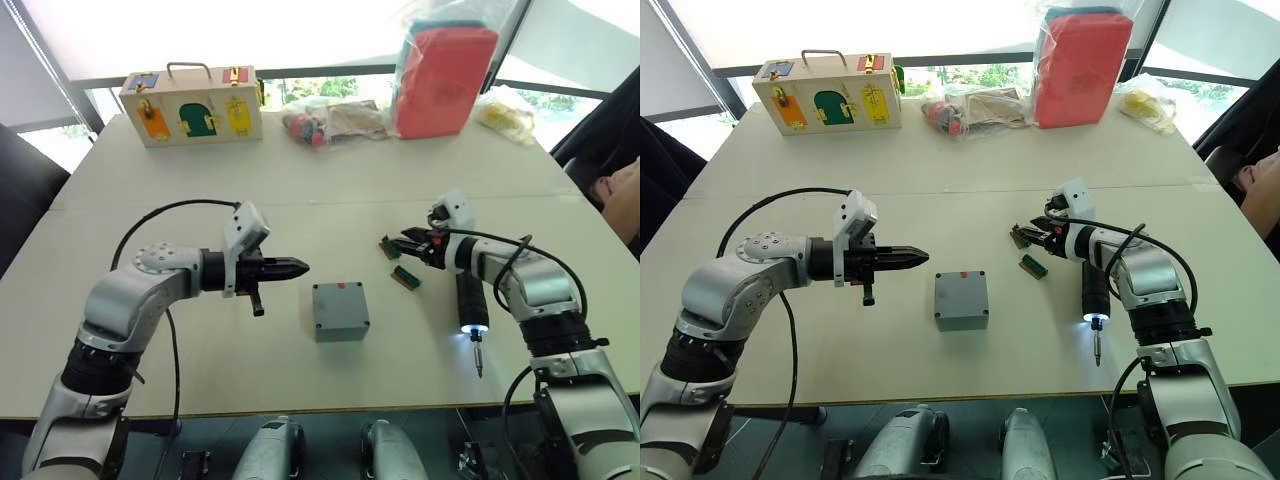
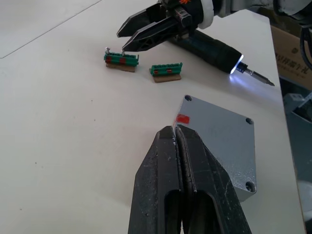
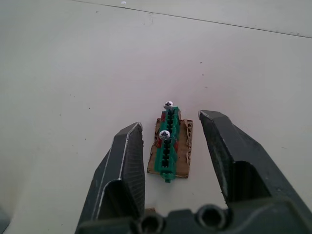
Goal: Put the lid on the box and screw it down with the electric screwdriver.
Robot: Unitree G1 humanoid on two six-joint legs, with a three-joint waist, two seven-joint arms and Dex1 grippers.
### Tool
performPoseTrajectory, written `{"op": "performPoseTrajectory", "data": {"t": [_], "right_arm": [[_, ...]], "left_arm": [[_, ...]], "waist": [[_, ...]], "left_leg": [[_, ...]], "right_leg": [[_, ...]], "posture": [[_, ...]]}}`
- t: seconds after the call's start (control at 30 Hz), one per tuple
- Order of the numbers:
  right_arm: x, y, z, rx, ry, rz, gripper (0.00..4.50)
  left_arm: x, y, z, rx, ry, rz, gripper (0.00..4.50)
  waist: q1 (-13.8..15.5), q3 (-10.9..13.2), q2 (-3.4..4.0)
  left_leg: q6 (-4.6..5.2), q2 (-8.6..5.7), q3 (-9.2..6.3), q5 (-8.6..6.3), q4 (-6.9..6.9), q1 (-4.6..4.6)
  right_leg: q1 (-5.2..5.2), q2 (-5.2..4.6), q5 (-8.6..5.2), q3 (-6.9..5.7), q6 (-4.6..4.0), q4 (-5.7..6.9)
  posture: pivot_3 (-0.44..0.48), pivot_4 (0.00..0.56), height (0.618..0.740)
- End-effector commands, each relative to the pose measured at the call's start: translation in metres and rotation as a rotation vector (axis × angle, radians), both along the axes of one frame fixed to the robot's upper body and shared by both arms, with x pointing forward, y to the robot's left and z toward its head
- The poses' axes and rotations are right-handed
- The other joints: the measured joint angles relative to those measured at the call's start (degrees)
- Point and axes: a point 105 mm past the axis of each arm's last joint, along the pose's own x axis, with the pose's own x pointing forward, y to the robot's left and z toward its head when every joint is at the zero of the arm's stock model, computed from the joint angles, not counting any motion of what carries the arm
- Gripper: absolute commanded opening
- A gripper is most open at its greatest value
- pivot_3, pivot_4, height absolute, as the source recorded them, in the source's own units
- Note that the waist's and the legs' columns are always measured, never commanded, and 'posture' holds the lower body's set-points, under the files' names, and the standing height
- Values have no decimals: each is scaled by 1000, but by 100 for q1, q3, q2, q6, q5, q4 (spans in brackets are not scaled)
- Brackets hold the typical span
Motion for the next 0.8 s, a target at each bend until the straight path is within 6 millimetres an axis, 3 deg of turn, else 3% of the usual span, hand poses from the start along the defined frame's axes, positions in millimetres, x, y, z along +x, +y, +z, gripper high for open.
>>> {"op": "performPoseTrajectory", "data": {"t": [0.03, 0.57, 0.67, 0.77, 0.8], "right_arm": [[-1, 5, 10, 0, -51, 16, 2225], [1, 7, 3, -6, -39, 1, 2225], [3, 7, 4, -4, -41, -4, 1581], [3, 5, 2, -17, -40, -11, 307], [3, 5, 2, -17, -38, -13, 68]], "left_arm": [[-4, -5, 5, -3, -24, -29, 0], [-2, -7, 1, 9, -28, -37, 0], [-2, -6, 1, 10, -28, -35, 0], [-2, -6, 0, 10, -27, -35, 0], [-2, -6, 0, 10, -26, -35, 0]], "waist": [[1, 0, 0], [1, 0, 0], [-2, 0, 0], [-1, 0, 0], [-1, 0, 0]], "left_leg": [[0, 0, 0, 0, 0, 0], [0, 0, 0, 0, 0, 0], [0, 0, 0, 0, 0, 0], [0, 0, 0, 0, 0, 0], [0, 0, 0, 0, 0, 0]], "right_leg": [[0, 0, 0, 0, 0, 0], [-1, 0, 0, 1, 0, 0], [-1, 0, 0, 1, 0, 0], [-1, 1, 0, 1, 0, 0], [-1, 1, 0, 1, 0, 0]], "posture": [[0, 150, 740], [0, 150, 740], [0, 150, 740], [0, 150, 740], [0, 150, 740]]}}
